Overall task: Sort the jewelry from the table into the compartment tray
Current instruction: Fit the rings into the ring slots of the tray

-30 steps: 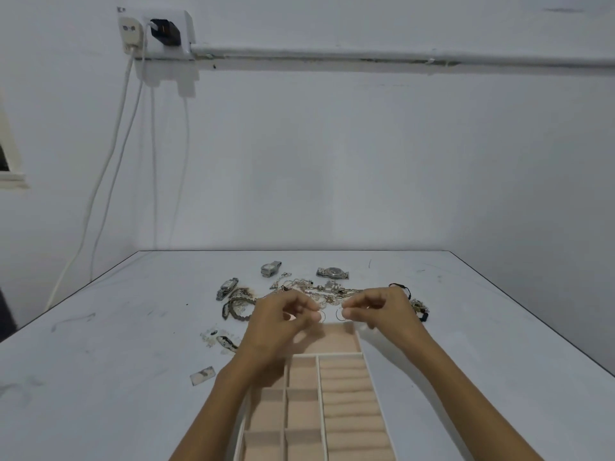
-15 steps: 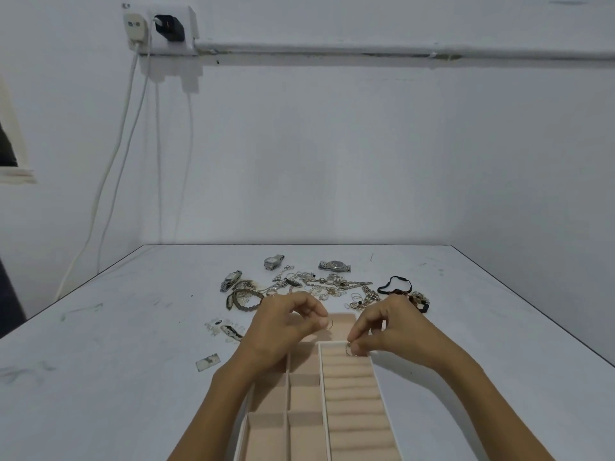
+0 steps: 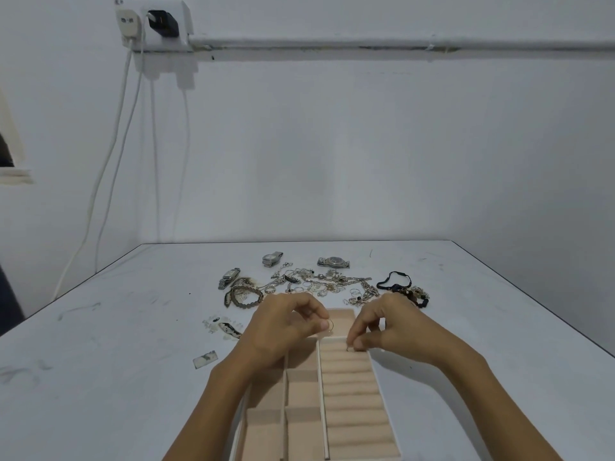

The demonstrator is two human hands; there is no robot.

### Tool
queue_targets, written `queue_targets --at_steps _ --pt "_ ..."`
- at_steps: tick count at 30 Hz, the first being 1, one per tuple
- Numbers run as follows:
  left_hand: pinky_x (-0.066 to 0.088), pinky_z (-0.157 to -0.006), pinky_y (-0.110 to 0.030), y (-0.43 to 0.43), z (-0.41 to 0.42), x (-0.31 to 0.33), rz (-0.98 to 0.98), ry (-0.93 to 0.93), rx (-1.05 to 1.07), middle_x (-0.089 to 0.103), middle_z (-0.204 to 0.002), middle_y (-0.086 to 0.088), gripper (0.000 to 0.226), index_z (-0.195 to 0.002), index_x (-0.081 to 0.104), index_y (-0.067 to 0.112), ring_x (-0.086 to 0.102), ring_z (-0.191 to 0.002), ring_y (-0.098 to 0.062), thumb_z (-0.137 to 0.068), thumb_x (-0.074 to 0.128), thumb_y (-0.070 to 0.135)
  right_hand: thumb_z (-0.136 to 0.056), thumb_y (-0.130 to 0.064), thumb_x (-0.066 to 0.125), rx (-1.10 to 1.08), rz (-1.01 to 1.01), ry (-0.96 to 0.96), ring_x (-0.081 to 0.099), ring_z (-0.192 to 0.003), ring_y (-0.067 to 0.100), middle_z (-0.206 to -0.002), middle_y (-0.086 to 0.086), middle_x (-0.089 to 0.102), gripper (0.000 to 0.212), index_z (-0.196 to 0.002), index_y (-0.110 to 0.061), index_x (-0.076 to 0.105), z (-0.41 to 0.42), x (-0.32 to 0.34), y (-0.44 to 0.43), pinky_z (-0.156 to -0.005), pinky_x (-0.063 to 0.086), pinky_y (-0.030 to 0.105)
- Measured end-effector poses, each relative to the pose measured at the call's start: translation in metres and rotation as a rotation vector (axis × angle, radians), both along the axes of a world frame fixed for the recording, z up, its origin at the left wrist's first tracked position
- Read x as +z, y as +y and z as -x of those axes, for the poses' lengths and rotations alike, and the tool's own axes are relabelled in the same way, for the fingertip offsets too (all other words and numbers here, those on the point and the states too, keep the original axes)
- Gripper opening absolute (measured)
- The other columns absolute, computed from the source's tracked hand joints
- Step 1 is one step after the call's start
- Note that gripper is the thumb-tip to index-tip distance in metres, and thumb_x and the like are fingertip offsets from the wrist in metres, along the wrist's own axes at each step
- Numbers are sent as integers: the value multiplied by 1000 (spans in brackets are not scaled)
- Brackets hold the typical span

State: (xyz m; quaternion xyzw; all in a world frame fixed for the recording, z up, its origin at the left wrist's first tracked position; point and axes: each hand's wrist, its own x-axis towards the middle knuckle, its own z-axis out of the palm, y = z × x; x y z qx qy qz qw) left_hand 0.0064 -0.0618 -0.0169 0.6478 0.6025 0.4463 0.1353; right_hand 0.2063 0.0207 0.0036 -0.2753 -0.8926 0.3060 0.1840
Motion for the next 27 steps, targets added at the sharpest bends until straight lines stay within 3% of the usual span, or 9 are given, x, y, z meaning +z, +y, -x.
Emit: queue_targets --at_steps 6,10,12,15,18,21,27 --pt "51 -82 -30 0 2 1 22 40 -19 72 -77 7 6 -81 73 26 65 -78 -4 -77 77 24 -74 -13 78 -29 -73 -54 49 -71 12 -78 -7 57 13 -78 -25 78 6 -5 1 -73 48 37" --pt "50 -81 -27 -2 0 1 49 64 -41 72 -76 9 5 -81 74 26 65 -76 -2 -77 77 24 -74 -21 78 -53 -35 30 54 -78 19 -84 -9 61 16 -83 -34 75 0 -5 6 -75 48 32" --pt "51 -80 -29 -2 0 2 61 65 -58 72 -75 8 5 -79 74 27 65 -76 -2 -75 76 29 -85 -20 68 -168 -65 99 56 -81 15 -90 -11 65 14 -89 -33 72 -2 -12 15 -77 46 31" --pt "52 -77 -30 -4 0 2 82 62 -78 71 -74 10 6 -78 73 29 66 -74 -3 -74 77 30 -96 -21 50 -354 -238 23 55 -96 7 -107 -14 61 20 -104 -27 68 3 -33 23 -80 43 26" --pt "53 -74 -31 -4 -2 2 131 75 -95 70 -73 10 5 -78 74 26 67 -73 -11 -75 77 24 -99 -23 40 -304 -325 -110 55 -103 12 -110 -9 59 25 -107 -21 64 13 -55 24 -82 48 32" --pt "54 -75 -32 -3 -1 1 154 134 -115 70 -74 13 6 -80 74 28 67 -74 -10 -75 77 26 -99 -20 36 -284 -350 -79 54 -94 13 -100 -6 57 25 -99 -19 61 17 -65 25 -77 49 35" --pt "51 -73 -29 -6 -2 4 92 263 -110 70 -81 17 8 -84 75 29 65 -79 -5 -76 75 29 -98 -18 38 -244 -389 -58 53 -96 11 -104 -8 55 25 -107 -24 60 19 -71 24 -81 47 31"
